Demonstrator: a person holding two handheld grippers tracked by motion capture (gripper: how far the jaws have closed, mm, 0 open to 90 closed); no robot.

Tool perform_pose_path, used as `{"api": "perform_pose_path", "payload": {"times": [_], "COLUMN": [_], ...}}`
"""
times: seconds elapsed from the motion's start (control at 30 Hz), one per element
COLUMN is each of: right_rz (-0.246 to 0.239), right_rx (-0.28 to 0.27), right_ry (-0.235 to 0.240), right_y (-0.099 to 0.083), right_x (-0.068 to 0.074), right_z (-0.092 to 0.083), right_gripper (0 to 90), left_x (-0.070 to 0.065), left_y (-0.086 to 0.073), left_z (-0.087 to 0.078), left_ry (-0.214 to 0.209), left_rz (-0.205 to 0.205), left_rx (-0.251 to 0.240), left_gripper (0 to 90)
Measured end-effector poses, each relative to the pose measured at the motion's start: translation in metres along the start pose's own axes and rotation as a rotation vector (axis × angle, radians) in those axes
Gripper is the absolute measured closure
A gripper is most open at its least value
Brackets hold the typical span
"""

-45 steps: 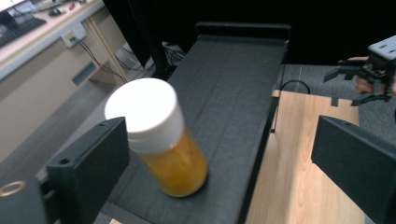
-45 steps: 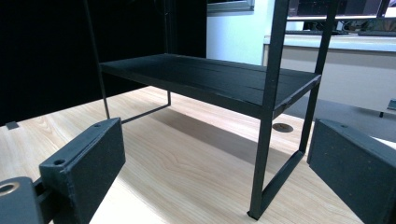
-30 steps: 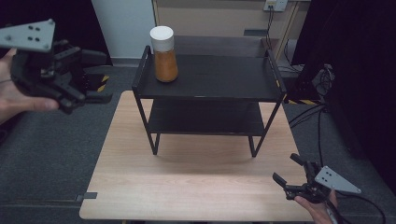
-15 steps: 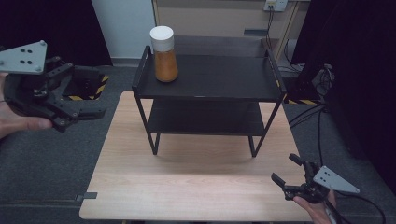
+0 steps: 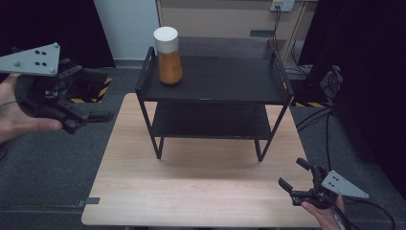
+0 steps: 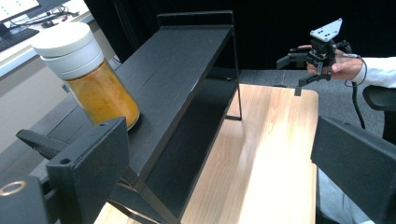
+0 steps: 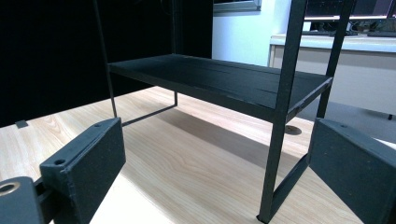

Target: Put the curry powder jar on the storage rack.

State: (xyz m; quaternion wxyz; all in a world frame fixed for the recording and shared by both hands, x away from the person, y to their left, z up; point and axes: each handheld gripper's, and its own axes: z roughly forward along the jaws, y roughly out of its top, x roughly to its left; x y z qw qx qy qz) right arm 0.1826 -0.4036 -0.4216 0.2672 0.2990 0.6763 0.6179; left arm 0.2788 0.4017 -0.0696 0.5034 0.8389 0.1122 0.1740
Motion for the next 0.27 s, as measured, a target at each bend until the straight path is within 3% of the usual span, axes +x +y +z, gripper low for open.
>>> {"api": "perform_pose_path", "payload": {"times": [0.27], "right_rz": [0.0], "right_rx": [-0.001], "right_ry": [0.002], "right_y": [0.0], "right_x": [0.0001], "right_z": [0.0002], "right_gripper": [4.3], "left_x": [0.0019], "left_y": [0.0029], "left_z": [-0.0011], "left_ry": [0.0], "left_rz": [0.005], "left_rx": [-0.028], "left_gripper": [3.6]}}
